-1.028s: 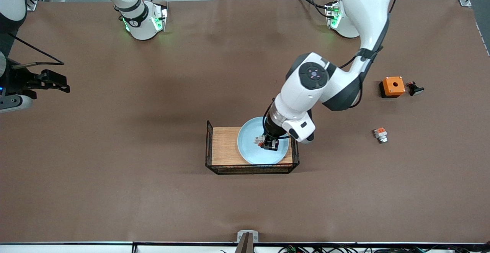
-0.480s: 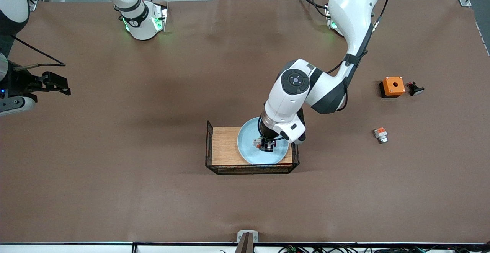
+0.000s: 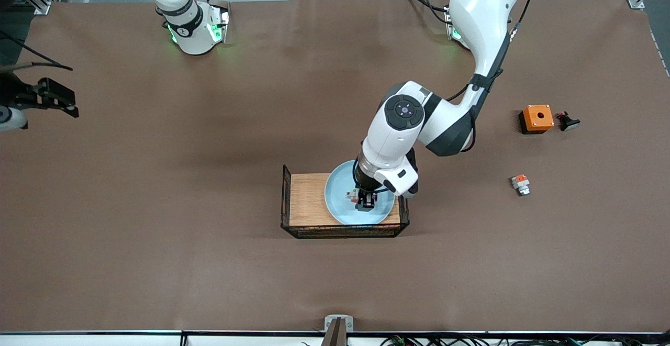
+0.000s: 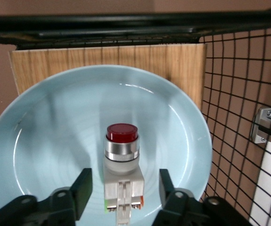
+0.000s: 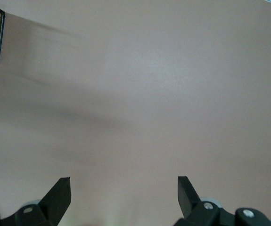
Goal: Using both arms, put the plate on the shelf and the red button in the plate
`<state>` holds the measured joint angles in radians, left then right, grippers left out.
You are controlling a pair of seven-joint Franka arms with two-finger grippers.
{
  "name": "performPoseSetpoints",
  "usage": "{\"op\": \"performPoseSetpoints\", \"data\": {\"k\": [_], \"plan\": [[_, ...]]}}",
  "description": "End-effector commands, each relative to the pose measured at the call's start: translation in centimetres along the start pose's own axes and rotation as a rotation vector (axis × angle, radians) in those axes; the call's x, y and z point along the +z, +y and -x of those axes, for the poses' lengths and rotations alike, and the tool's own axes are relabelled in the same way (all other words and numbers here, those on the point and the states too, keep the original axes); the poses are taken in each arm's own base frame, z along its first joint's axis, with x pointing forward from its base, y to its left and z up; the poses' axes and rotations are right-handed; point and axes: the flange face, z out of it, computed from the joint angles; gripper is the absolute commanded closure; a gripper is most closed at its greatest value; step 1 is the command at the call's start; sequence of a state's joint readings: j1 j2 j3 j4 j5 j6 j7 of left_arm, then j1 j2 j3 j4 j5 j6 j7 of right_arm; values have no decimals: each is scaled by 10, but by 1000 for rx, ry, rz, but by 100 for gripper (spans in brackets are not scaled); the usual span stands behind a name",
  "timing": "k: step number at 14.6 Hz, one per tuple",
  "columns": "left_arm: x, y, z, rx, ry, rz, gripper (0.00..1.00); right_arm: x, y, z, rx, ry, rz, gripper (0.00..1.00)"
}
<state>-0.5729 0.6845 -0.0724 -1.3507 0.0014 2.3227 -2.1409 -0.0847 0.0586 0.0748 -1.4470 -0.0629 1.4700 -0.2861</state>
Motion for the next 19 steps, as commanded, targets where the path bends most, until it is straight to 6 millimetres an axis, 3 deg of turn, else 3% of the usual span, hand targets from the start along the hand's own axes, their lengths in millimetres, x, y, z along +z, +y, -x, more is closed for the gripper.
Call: {"op": "performPoseSetpoints", "data": {"k": [1,6,10,13,19], "plan": [[-34,9,3,12,1,39,0,-23,4,28,42,-9,23,0],[-97,15,-3,62,13,32,0,-46,19,56,72,16,19,0],[-162,20,-31,235,44,-11,0,-50,21,59,75,27,23,0],[-207,22,-63,429,67,-62,0,-44,32,56,95,42,28,0],[-275,14,-138,788,53,-233,1,-5,44,14,86,68,44,0]]}}
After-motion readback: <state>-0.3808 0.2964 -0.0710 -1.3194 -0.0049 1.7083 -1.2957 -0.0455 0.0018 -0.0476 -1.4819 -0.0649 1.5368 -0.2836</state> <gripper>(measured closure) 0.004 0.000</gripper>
